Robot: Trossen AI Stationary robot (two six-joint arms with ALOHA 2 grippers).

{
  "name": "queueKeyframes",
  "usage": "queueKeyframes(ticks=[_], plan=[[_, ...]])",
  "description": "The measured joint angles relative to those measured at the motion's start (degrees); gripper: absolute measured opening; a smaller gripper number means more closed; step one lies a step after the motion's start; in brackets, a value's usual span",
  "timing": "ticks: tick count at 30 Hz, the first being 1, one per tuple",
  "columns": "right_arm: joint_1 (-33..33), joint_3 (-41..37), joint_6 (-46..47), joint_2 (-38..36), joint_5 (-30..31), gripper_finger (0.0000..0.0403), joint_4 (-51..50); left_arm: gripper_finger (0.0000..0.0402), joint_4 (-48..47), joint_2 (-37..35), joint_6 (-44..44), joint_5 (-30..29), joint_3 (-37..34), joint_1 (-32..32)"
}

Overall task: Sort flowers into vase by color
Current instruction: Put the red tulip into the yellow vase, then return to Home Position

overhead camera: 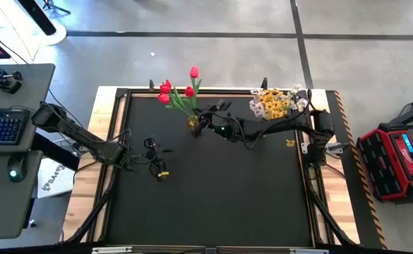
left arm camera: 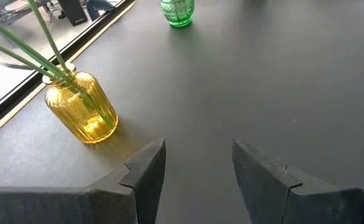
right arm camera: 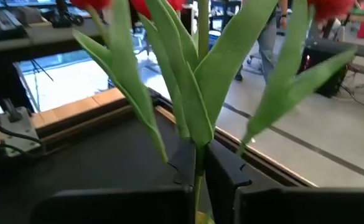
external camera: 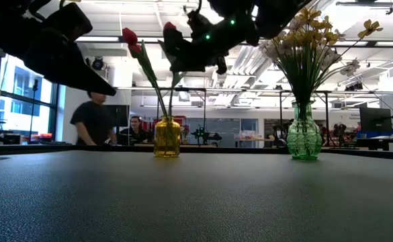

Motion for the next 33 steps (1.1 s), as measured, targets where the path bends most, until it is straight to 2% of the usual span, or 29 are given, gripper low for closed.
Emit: queueKeyframes(ticks=[4,11,17,21,26,33], plan=[[-0.8,0.0,1.2,0.0,-0.7,0.0045,-1.9,0.0175,0.7,0.0,0.0,0.0,0.0,0.0],[-1.1,0.0,-2.0,0.0,-1.8,0.0145,-2.1,0.0175,0.8,0.0,0.0,0.0,0.0,0.0],[0.1,0.0,-4.2,-4.0,-2.4,0.0203,-6.4,0.0175,1.0,0.0,0.0,0.0,0.0,0.0],[1.5,0.0,-4.3,-8.6,-2.4,0.0212,-11.9,0.0175,1.1,0.0,0.0,0.0,0.0,0.0],[5.2,0.0,-4.8,-14.3,-3.0,0.0203,-17.9,0.0175,1.4,0.0,0.0,0.0,0.0,0.0],[16.5,0.0,-6.4,-18.7,-5.5,0.0180,-27.2,0.0175,3.0,0.0,0.0,0.0,0.0,0.0]])
